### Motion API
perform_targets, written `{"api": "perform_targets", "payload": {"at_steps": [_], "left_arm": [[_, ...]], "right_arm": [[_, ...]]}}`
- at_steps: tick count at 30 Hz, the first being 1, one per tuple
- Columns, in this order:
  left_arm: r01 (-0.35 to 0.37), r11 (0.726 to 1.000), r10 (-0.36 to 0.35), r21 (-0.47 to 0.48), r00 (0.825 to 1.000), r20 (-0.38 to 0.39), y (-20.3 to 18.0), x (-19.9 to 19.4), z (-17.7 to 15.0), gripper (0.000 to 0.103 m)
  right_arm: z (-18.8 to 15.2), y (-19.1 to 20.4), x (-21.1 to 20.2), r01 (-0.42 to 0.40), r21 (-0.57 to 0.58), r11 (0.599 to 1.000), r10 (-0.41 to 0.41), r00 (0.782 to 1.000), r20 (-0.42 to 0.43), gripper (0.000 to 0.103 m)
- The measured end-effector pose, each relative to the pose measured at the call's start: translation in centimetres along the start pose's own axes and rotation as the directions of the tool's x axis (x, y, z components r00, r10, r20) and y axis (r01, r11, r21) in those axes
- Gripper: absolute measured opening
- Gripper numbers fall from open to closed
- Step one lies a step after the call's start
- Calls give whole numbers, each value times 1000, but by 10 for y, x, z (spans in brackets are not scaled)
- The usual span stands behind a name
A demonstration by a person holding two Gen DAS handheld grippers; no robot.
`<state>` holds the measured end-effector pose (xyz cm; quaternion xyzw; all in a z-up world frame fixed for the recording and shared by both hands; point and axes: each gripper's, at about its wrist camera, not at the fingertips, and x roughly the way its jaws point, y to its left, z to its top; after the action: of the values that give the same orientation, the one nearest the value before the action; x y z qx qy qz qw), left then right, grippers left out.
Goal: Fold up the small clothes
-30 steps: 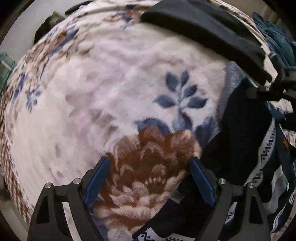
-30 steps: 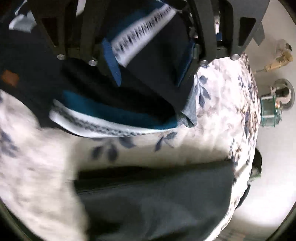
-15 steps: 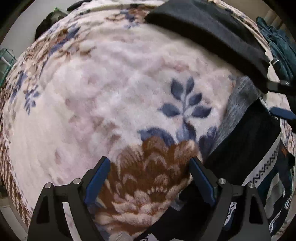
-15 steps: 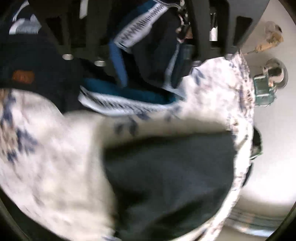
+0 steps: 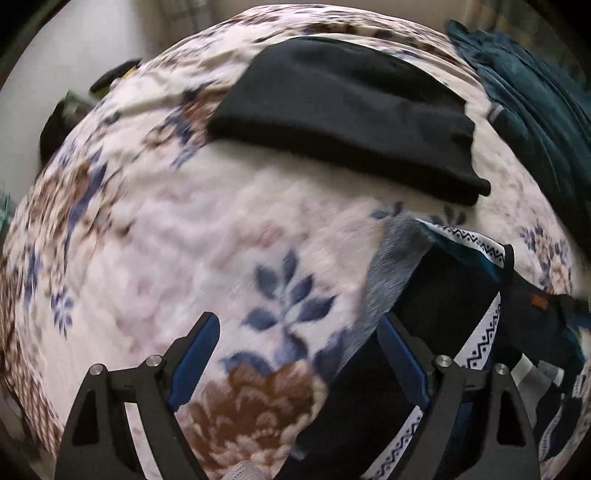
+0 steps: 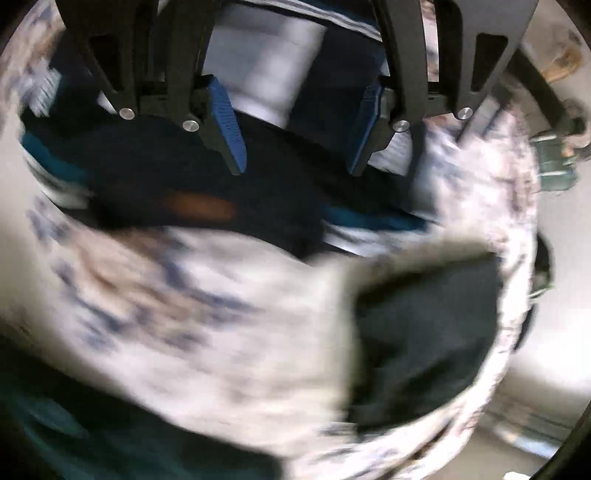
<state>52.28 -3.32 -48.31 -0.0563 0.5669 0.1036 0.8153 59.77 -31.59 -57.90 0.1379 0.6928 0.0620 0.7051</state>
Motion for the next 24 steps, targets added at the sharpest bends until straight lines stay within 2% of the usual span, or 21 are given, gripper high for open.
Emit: {"api": "perform_targets", "payload": {"at_steps": [3, 6, 8, 10, 13, 15, 17, 18, 20, 22, 24], "left_arm": [[-31, 998, 32, 59, 999, -14, -19, 17, 9, 87], [-66, 992, 68, 104, 997, -19, -35, 29, 2, 87], [-99, 985, 102, 142, 995, -13, -42, 37, 3, 87], [-131, 978, 134, 162, 991, -9, -44, 43, 5, 87], [-130, 980, 134, 151, 991, -17, -40, 47, 11, 89], [-142, 979, 146, 144, 989, -19, -39, 44, 16, 89], [-148, 979, 150, 143, 989, -6, -37, 38, 22, 89], [-144, 979, 145, 144, 989, 2, -36, 34, 25, 89], [-128, 980, 122, 152, 991, 45, -40, 11, 25, 89], [-92, 981, 80, 169, 994, 80, -46, -8, 22, 89], [-62, 976, 42, 209, 995, 95, -60, -17, 13, 89]], "right_arm": [[-27, -29, 16, 57, -2, 998, -57, 995, -76, 59], [-47, -39, 43, 130, -95, 987, -142, 982, -128, 56], [-56, -41, 48, 166, -143, 976, -181, 979, -96, 3], [-60, -51, 41, 189, -98, 977, -195, 979, -55, 3], [-64, -75, 23, 230, -18, 973, -230, 973, 10, 3], [-66, -86, 22, 177, -2, 984, -177, 984, -34, 4], [-65, -94, 20, 115, 19, 993, -113, 990, -82, 12], [-65, -102, 6, 83, 52, 995, -80, 994, -68, 15], [-67, -123, -25, 48, 125, 991, -47, 999, -11, 40], [-76, -148, -65, 23, 222, 975, -40, 997, 68, 46], [-95, -178, -99, 69, 313, 947, -108, 988, 109, 47]]}}
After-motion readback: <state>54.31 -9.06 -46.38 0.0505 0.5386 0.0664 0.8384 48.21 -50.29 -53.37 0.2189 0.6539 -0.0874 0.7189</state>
